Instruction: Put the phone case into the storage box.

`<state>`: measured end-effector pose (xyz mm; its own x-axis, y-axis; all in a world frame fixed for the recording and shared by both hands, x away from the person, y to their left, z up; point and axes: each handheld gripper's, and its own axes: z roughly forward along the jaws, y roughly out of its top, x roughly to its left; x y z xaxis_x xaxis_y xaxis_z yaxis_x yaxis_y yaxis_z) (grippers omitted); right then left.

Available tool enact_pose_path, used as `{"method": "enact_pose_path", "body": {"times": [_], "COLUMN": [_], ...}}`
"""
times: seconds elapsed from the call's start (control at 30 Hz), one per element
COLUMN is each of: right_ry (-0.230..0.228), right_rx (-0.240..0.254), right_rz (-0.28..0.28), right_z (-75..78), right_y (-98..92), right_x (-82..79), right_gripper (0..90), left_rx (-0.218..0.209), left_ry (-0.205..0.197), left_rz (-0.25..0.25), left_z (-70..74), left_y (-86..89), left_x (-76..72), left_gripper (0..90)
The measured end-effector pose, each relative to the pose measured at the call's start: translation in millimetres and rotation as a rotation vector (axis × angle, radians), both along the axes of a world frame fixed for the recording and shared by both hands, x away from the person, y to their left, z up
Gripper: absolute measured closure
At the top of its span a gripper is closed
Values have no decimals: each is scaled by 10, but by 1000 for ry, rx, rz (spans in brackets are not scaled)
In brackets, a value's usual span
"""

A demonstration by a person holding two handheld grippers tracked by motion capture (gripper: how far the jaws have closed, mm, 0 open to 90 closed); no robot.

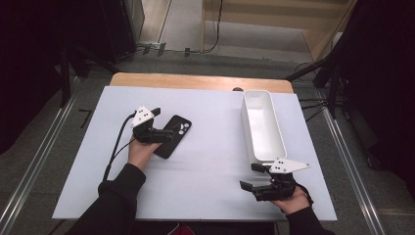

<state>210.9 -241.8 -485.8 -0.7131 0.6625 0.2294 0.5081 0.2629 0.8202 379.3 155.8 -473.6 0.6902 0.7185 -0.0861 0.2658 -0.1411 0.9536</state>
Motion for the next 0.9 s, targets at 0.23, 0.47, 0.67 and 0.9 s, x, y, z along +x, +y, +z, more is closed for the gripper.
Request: {"method": "enact_pose_path", "body": {"times": [0.23,0.47,0.67,0.9], "right_ry": [1,2,7,6], "right_rx": [-1,-6,-7,-11], "right_rz": [4,5,8,11], "right_z": [-1,-3,-3,-3], "right_y": [6,8,12,16], "right_x": [0,0,-3,-2], "right_gripper": [194,194,194,194], "left_rx": [1,49,77,118], "left_ry": [-12,14,42,82], "left_rz": [10,22,37,42], "left_z": [-126,-250,-297,-298], "left_y": [-26,-42,-39,-66], "left_x": [-43,-39,-12,9], "left_gripper": [0,0,0,0]}}
